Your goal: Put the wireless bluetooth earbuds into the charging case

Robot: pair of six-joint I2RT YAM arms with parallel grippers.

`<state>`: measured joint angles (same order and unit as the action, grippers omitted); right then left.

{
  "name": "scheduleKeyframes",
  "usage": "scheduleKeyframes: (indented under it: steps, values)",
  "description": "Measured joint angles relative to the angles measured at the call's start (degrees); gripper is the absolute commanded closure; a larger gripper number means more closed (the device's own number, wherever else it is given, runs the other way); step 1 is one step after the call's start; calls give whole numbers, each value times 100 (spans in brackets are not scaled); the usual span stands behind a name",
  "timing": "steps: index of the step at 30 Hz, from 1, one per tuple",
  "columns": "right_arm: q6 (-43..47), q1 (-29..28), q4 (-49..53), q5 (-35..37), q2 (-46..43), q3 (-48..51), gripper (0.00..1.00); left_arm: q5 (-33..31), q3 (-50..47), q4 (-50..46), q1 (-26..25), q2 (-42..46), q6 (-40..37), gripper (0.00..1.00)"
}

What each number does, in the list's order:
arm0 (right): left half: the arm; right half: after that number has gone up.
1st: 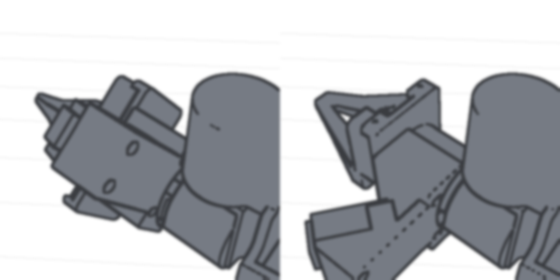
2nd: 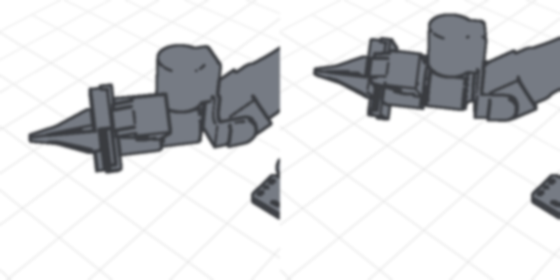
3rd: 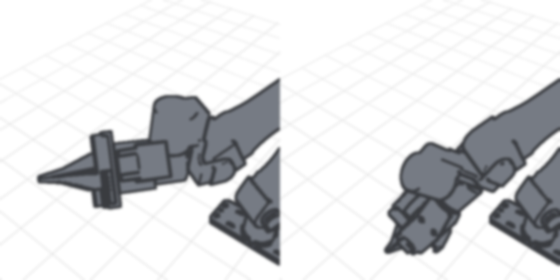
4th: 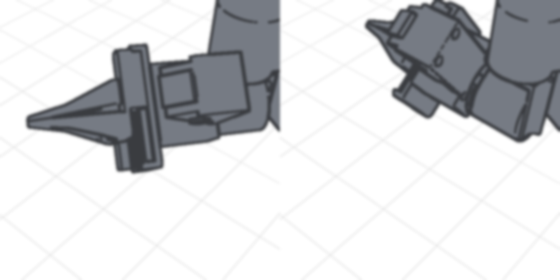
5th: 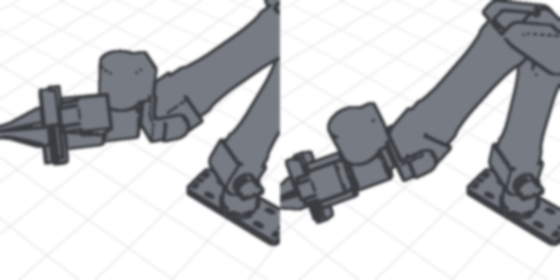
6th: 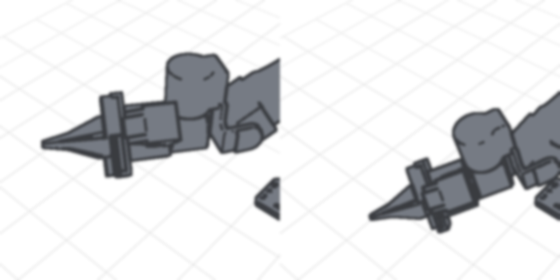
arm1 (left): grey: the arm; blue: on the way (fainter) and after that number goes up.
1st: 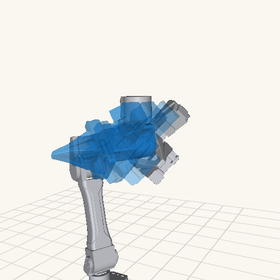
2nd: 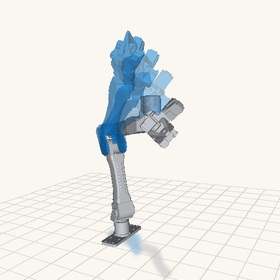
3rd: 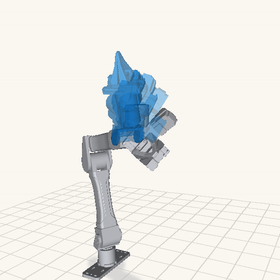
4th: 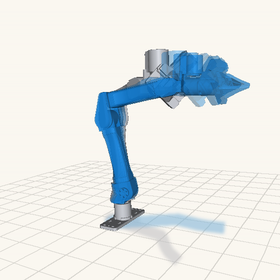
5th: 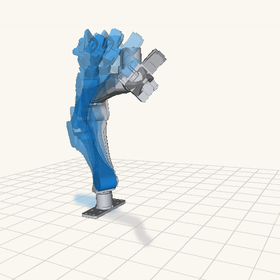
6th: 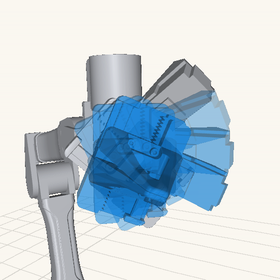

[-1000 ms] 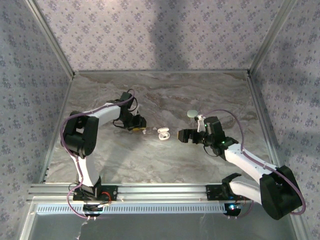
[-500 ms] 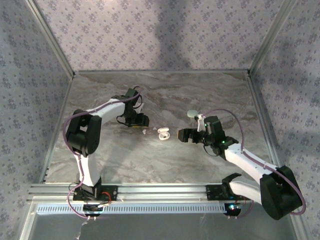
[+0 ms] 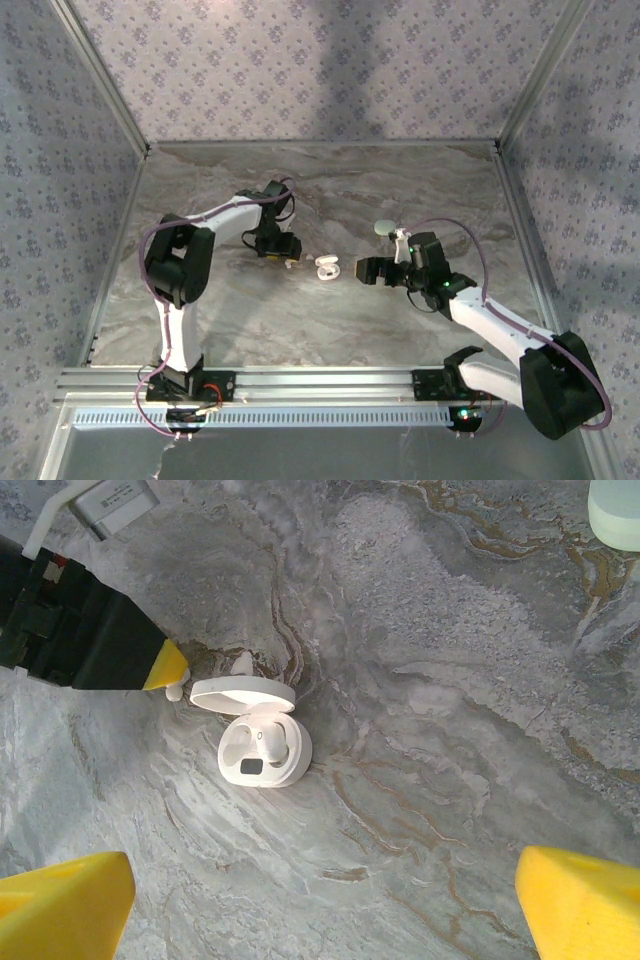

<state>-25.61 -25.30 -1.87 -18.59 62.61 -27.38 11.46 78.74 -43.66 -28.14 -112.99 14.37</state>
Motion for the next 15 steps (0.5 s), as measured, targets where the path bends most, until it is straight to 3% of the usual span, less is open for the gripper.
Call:
scheduleKeyframes:
  steps: [15]
  values:
    - [2,0,0,0,0,0,0,-380,26,-184,-7,-42,28,57]
